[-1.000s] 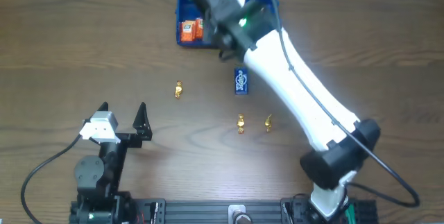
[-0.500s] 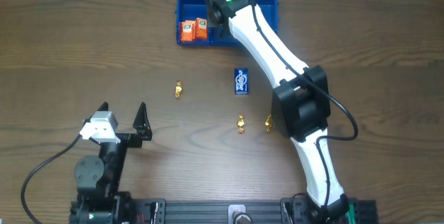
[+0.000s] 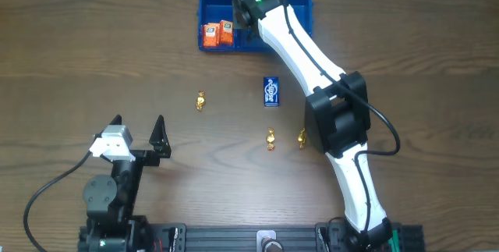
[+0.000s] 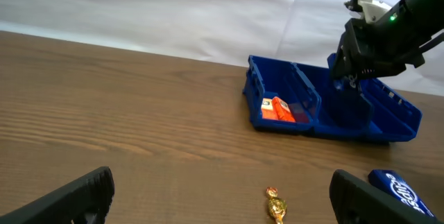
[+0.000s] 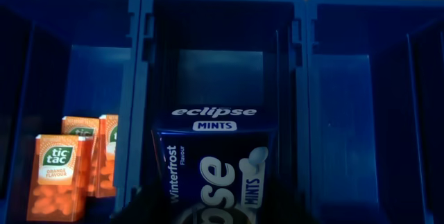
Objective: Sort Candies Into Trays
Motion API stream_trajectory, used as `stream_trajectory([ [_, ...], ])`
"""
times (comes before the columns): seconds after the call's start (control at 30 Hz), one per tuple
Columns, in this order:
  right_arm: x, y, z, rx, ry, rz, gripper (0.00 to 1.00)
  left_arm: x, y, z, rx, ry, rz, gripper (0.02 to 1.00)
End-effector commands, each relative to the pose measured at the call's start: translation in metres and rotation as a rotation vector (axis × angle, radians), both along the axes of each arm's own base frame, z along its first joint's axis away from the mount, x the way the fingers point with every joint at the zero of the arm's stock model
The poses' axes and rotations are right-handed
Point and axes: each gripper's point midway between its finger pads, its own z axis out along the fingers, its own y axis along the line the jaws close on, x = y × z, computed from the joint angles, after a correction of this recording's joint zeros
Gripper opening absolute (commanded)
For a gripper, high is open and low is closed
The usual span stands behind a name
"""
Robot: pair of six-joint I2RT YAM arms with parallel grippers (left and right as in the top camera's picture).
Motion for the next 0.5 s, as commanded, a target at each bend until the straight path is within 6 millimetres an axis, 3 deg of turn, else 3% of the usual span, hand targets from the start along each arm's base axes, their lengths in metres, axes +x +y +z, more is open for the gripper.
stream_trajectory([
  [0.03,0.005,0.005,-0.009,0.022,-0.003,0.018,0.520,-0.001,-0.002,-0.017,0.017,0.043,-0.015,0.998],
  [0.23,0.004,0.008,0.001,0.046,-0.012,0.034,0.684,-0.001,-0.002,-0.017,0.017,0.043,-0.015,0.998],
  [0.33,-0.005,0.004,0.027,0.051,-0.023,0.034,0.713,-0.001,-0.002,-0.017,0.017,0.043,-0.015,0.998],
  [0.4,-0.018,-0.004,0.056,0.054,-0.028,0.034,0.728,-0.001,-0.002,-0.017,0.017,0.043,-0.015,0.996],
  [0.5,-0.048,-0.015,0.082,0.047,-0.013,0.041,0.763,-0.001,-0.002,-0.017,0.017,0.043,-0.015,0.998],
])
